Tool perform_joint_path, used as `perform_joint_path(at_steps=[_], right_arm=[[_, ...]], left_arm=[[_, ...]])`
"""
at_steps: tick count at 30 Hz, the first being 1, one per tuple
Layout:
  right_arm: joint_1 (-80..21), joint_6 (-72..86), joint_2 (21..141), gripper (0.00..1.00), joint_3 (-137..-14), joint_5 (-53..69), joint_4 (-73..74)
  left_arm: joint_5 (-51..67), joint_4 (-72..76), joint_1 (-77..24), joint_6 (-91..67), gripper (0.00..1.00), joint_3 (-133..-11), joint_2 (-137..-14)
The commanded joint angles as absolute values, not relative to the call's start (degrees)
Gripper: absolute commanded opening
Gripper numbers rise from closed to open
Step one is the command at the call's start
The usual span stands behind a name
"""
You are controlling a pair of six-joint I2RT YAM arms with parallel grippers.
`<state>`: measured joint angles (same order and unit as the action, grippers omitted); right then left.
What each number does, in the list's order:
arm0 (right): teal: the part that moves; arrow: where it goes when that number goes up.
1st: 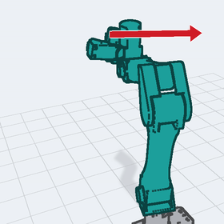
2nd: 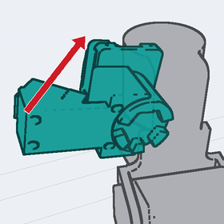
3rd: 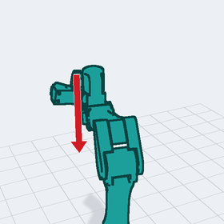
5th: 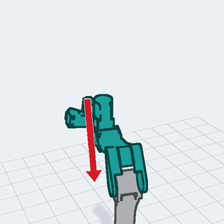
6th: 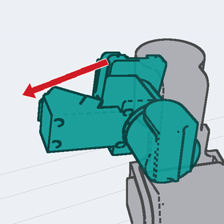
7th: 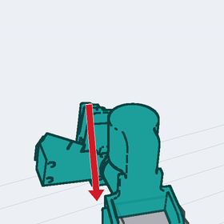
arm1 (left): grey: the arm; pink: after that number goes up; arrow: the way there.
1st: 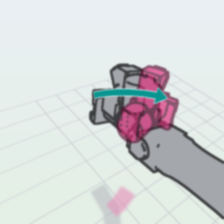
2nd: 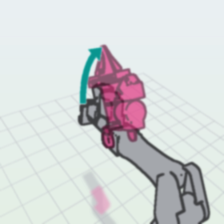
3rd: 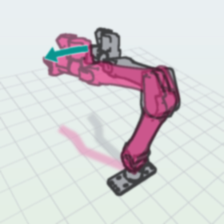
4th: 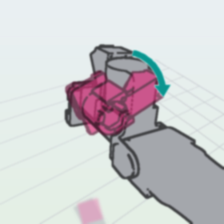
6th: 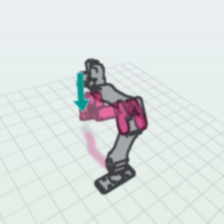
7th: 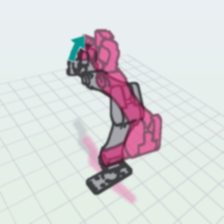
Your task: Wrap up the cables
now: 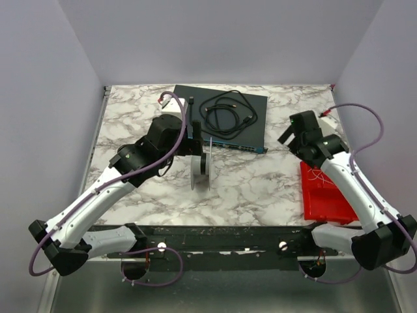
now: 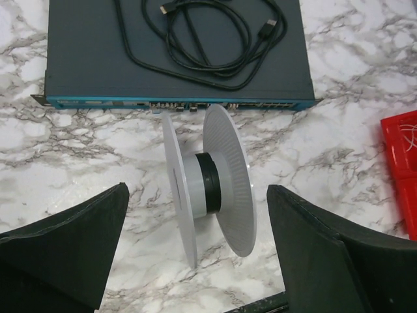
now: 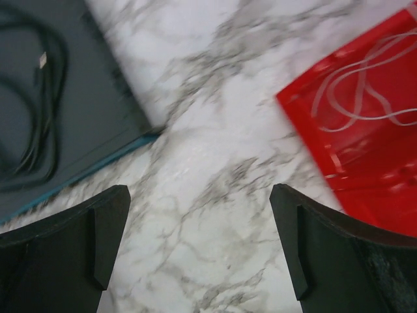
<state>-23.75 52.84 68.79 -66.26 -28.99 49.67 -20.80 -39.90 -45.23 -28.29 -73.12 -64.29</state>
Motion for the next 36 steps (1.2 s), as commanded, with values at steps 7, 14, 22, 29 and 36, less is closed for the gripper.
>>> perform_joint_path(at_steps=[7, 14, 22, 29, 36], right_arm=[[-2.0, 59.1, 66.8, 0.87, -62.4, -36.4, 57.2], [2.4, 62.0, 69.0, 0.73, -59.0, -42.0, 52.3], [10.8, 60.9, 71.1, 0.71, -52.9, -39.9, 44.6], [17.4, 57.5, 71.9, 0.7, -47.8, -36.8, 39.0], [21.6, 54.3, 73.2, 0.63, -46.7, -33.5, 35.0]], left_arm=[[-12.0, -40.7, -43.6, -28.3, 0.91, -74.7, -60.9], [-9.3, -40.9, -42.5, -27.0, 0.91, -73.6, -58.9], [-8.5, -42.6, -41.6, -24.6, 0.91, -75.0, -59.4], [-8.0, -42.2, -41.4, -24.8, 0.91, -74.3, -59.9], [-8.2, -42.0, -41.1, -24.7, 0.91, -74.4, -60.9]])
